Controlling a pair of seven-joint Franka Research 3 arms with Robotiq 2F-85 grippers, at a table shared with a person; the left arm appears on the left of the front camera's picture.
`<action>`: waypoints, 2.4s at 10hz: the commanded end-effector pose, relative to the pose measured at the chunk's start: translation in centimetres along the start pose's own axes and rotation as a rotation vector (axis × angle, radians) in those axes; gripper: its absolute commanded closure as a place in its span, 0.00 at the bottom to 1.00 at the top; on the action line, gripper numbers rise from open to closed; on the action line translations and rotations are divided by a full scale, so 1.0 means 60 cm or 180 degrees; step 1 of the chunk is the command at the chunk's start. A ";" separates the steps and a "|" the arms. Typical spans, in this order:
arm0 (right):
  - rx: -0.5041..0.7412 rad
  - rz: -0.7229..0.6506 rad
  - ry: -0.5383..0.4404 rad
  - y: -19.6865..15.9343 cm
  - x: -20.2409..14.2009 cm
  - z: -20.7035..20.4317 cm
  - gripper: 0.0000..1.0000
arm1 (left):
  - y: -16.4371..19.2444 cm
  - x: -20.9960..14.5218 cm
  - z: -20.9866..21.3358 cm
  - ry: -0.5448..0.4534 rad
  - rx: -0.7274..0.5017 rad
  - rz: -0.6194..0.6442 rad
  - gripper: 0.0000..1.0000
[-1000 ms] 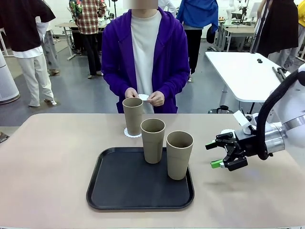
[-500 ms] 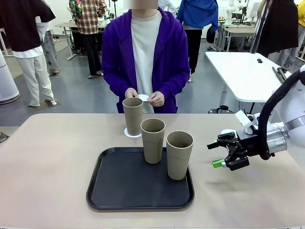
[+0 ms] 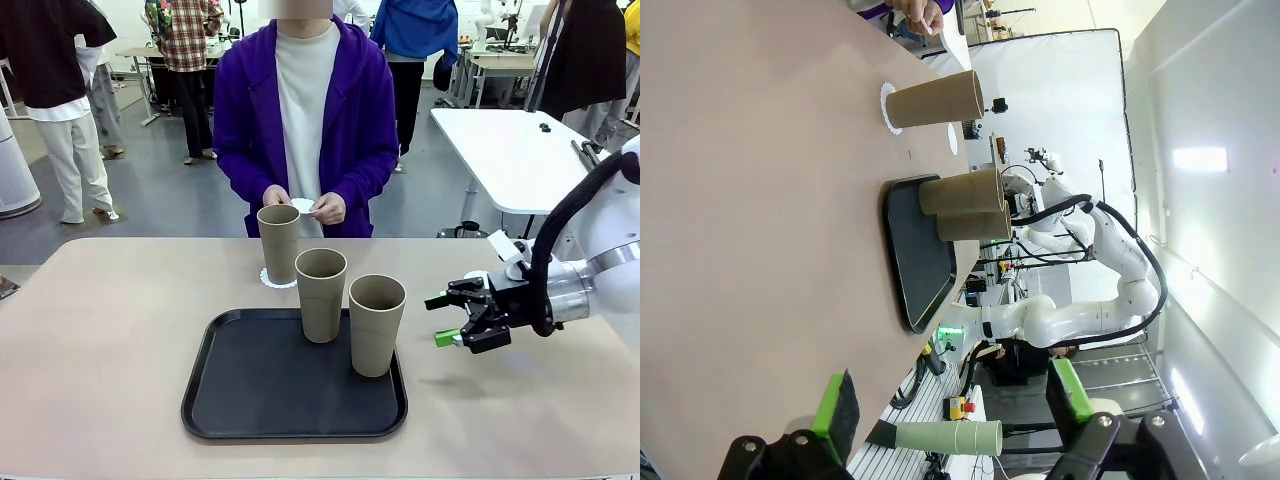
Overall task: Place coasters on the table and set cups on them.
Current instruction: Take one Reusable plastic cup from the Flat Tray and place it on a coaster set by the human.
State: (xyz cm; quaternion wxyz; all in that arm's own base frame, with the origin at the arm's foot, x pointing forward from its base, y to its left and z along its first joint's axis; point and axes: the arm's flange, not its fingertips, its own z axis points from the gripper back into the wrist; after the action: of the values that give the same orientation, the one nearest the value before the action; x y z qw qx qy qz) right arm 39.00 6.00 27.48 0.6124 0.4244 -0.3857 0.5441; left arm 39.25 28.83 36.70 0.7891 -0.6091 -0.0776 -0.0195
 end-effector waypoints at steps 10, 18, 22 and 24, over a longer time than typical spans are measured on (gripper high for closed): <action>0.0303 -0.0079 -0.0004 -0.047 0.018 -0.108 0.00 | -0.004 -0.001 0.003 -0.0009 0.0013 0.0010 0.00; 0.0685 0.0020 0.0007 -0.030 0.012 -0.111 0.00 | -0.004 -0.001 0.003 -0.0009 0.0013 0.0010 0.00; 0.0832 0.0079 -0.0097 -0.034 0.017 -0.129 0.00 | -0.004 -0.001 0.003 -0.0009 0.0013 0.0010 0.00; 0.0850 0.0090 -0.0121 -0.044 0.018 -0.145 0.00 | -0.004 -0.001 0.003 -0.0009 0.0013 0.0010 0.00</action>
State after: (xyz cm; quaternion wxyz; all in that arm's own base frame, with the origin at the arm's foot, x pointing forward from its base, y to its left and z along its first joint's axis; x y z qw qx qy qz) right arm 41.03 13.64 25.78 0.5443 0.5024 -0.3239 0.5885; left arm 39.25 28.84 36.70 0.7891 -0.6091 -0.0776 -0.0195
